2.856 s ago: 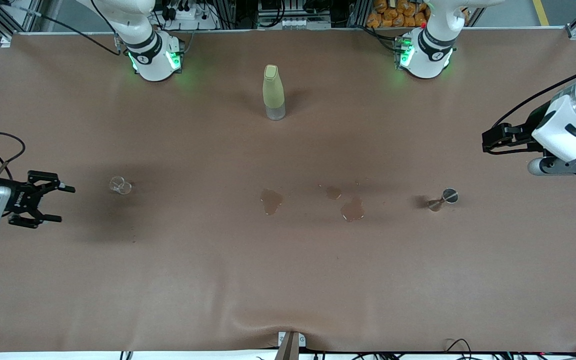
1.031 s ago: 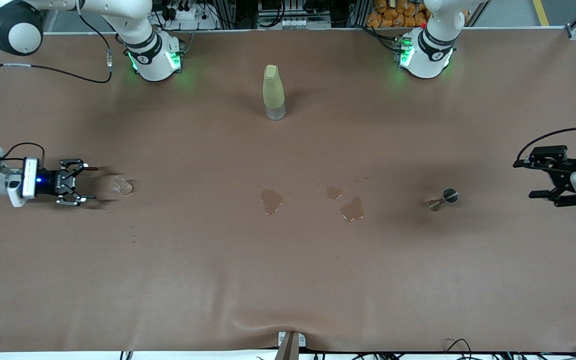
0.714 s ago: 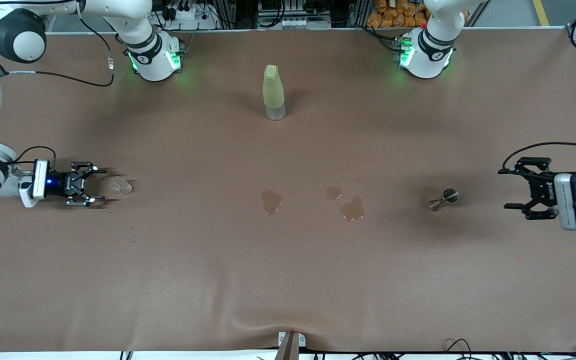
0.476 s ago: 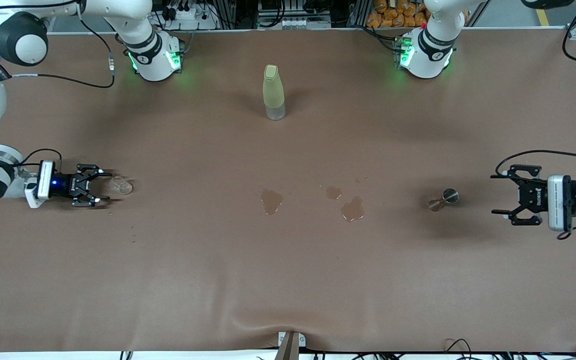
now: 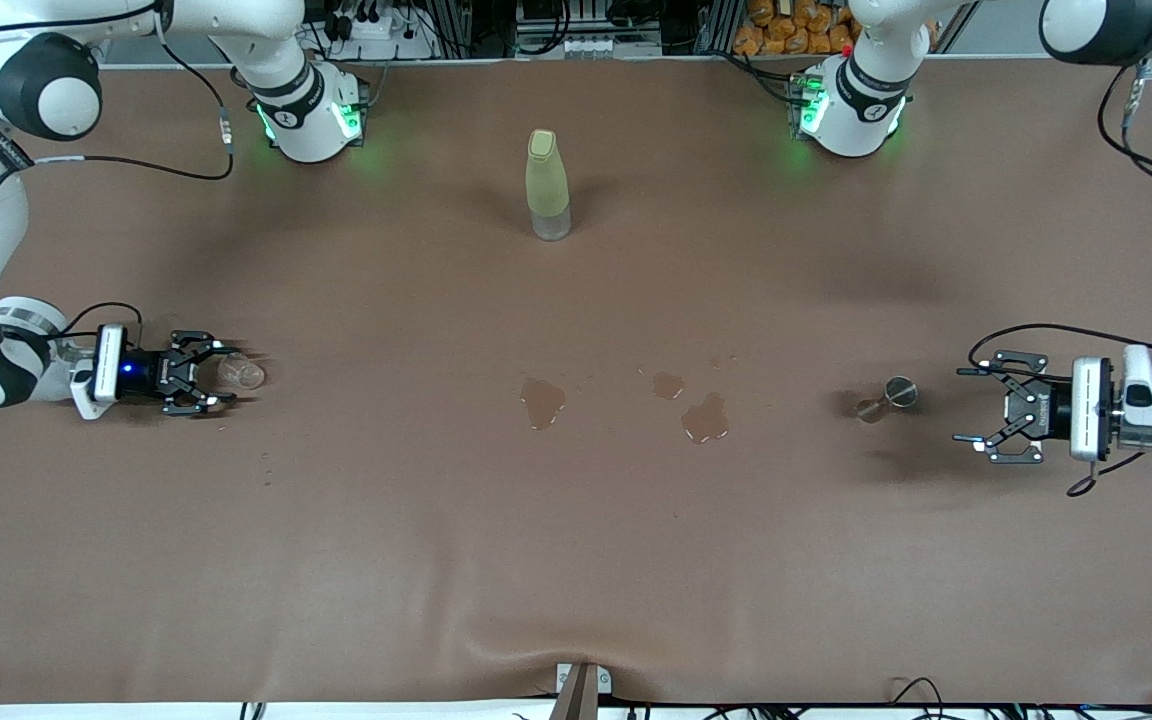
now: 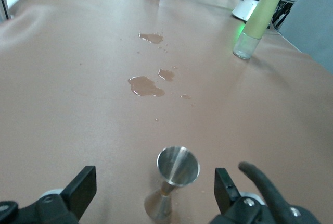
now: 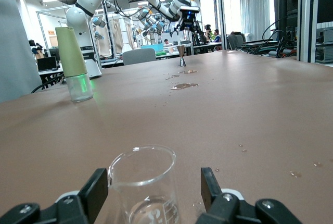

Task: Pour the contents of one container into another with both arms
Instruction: 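Close the left gripper on the steel jigger while the right gripper holds the cup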

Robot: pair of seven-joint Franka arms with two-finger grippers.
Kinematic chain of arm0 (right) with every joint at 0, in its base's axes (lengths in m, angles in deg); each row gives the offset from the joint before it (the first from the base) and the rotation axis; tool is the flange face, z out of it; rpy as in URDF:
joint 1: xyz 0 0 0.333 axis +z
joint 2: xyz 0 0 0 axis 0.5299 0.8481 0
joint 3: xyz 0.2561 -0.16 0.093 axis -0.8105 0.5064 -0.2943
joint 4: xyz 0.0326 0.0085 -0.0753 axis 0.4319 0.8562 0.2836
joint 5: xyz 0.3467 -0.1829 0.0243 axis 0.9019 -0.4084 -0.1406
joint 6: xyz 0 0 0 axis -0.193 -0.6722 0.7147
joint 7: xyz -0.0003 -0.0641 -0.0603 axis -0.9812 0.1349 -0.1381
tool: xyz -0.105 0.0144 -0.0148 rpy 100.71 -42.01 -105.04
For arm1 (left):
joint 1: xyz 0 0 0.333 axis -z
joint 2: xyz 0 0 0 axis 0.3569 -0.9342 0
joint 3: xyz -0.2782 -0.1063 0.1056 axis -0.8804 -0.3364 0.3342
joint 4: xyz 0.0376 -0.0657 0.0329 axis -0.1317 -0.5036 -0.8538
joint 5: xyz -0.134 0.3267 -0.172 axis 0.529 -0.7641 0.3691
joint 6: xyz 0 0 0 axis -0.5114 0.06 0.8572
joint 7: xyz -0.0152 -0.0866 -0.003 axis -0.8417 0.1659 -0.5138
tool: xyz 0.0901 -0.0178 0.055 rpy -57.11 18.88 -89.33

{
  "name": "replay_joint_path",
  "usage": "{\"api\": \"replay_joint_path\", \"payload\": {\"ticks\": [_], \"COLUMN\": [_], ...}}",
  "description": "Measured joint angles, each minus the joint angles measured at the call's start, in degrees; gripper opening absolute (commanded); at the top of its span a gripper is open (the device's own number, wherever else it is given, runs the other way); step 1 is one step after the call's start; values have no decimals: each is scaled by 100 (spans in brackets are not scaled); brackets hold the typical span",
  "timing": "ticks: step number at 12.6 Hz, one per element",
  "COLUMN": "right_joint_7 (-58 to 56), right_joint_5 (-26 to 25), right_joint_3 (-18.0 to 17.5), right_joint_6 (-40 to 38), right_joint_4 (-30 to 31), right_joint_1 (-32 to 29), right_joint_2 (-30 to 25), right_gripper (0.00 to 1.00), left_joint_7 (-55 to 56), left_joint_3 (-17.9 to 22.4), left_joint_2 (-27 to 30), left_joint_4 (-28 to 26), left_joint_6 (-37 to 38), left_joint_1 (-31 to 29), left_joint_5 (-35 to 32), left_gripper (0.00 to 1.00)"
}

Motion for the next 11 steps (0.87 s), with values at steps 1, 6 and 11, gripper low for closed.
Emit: {"api": "replay_joint_path", "payload": {"ticks": [1,6,11], "right_joint_7": [-25,-114,-121], "right_joint_5": [3,37,42], "right_joint_3": [1,-5,-7], "right_joint_6": [-47,-129,-138], "right_joint_4": [0,-1,-2], "right_joint_1": [0,0,0], "right_joint_2": [39,107,108], "right_gripper": [70,51,31], "left_joint_7": [-370,-1114,-1502], "left_joint_3": [0,-4,-58], "left_joint_2": [-168,-723,-1090], "left_joint_4": [-3,-25,-130], "left_joint_6": [-1,-7,-7], "left_joint_1": [-51,-175,-167], "left_joint_5": [84,505,843], "left_gripper": [100,100,100]}}
